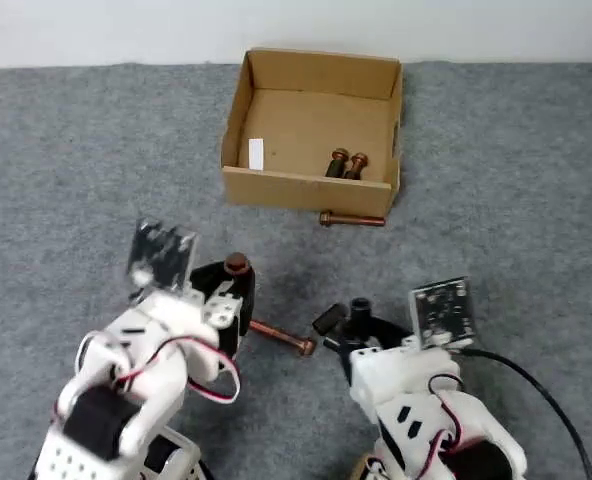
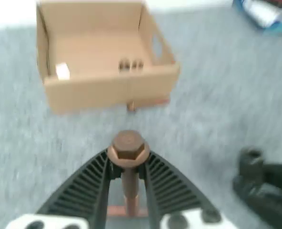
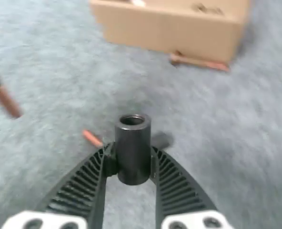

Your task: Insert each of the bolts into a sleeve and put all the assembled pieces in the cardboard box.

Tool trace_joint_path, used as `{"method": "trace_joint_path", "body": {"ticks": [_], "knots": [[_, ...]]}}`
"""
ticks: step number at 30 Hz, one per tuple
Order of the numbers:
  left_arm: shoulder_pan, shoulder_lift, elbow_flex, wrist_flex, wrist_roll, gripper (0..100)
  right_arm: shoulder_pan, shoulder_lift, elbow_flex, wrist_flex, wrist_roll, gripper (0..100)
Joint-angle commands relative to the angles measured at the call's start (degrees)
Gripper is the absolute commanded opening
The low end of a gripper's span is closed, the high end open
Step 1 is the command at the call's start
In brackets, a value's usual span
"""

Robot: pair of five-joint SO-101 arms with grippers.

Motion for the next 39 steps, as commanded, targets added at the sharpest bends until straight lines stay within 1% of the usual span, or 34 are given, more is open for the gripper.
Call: {"method": "trace_joint_path", "body": {"ticks": [1,7,10,14,16,20,22,25,35,39], "knots": [[-0.09,-9.85,3.03,-5.54,0.7,0,-4.35,0.57,0.44,-4.35,4.48,0.9],[0.18,-20.22,7.34,-5.71,1.32,0,-9.1,0.57,2.73,-7.87,10.29,0.9],[0.26,-23.47,7.52,-5.8,5.54,0,-11.82,0.57,4.13,-9.54,13.54,0.9],[0.35,-24.26,7.25,-6.07,7.12,0,-14.55,0.57,5.63,-12.62,15.65,0.9],[0.62,-24.26,7.25,-7.82,7.21,0,-15.87,0.57,6.59,-13.67,17.14,0.9],[4.75,-24.18,7.25,-9.49,7.21,0,-18.42,0.57,7.82,-16.84,18.29,0.9],[7.03,-24.09,7.25,-8.97,7.21,0,-18.59,0.57,7.82,-17.63,18.46,0.9],[8.44,-24.09,7.16,-7.38,7.21,0,-18.24,0.57,7.82,-17.45,19.16,0.9],[8.62,-24.09,6.02,-1.85,7.21,0,-18.15,0.57,7.56,-17.63,19.08,0.9],[8.7,-24.09,6.29,-1.41,7.21,0,-18.15,0.57,7.56,-18.95,19.08,0.9]]}}
